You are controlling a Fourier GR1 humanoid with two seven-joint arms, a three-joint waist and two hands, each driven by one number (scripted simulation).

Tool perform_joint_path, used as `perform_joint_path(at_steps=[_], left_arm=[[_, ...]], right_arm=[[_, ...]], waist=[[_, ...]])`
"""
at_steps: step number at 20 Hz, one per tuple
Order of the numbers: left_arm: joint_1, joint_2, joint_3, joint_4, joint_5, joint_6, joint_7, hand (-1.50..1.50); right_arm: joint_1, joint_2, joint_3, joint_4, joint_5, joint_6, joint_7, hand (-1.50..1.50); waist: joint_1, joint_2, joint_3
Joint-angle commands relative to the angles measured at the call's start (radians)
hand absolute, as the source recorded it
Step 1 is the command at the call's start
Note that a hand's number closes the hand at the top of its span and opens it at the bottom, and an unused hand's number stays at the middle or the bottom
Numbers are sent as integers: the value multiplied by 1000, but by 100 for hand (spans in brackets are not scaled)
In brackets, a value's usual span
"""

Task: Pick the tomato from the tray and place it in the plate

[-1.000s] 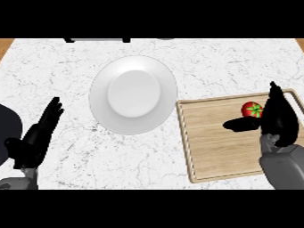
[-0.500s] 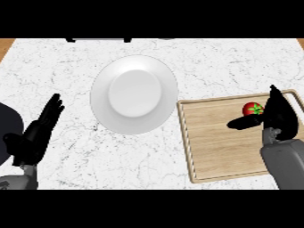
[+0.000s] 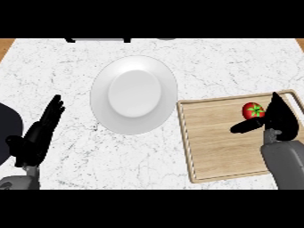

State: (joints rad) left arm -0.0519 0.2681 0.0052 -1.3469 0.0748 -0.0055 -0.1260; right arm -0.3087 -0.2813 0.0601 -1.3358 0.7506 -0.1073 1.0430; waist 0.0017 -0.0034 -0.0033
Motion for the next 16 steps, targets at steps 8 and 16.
perform_joint_path(at_steps=[8, 16], left_arm=[[-11, -25, 21, 32, -39, -18, -20, 0], [30, -27, 27, 22, -33, -5, -2, 0]], right_arm=[[-22, 13, -48, 90, -39, 39, -151, 150], [346, 274, 310, -202, 236, -158, 67, 150]], waist=[[-1, 4, 3], [-50, -16, -1]])
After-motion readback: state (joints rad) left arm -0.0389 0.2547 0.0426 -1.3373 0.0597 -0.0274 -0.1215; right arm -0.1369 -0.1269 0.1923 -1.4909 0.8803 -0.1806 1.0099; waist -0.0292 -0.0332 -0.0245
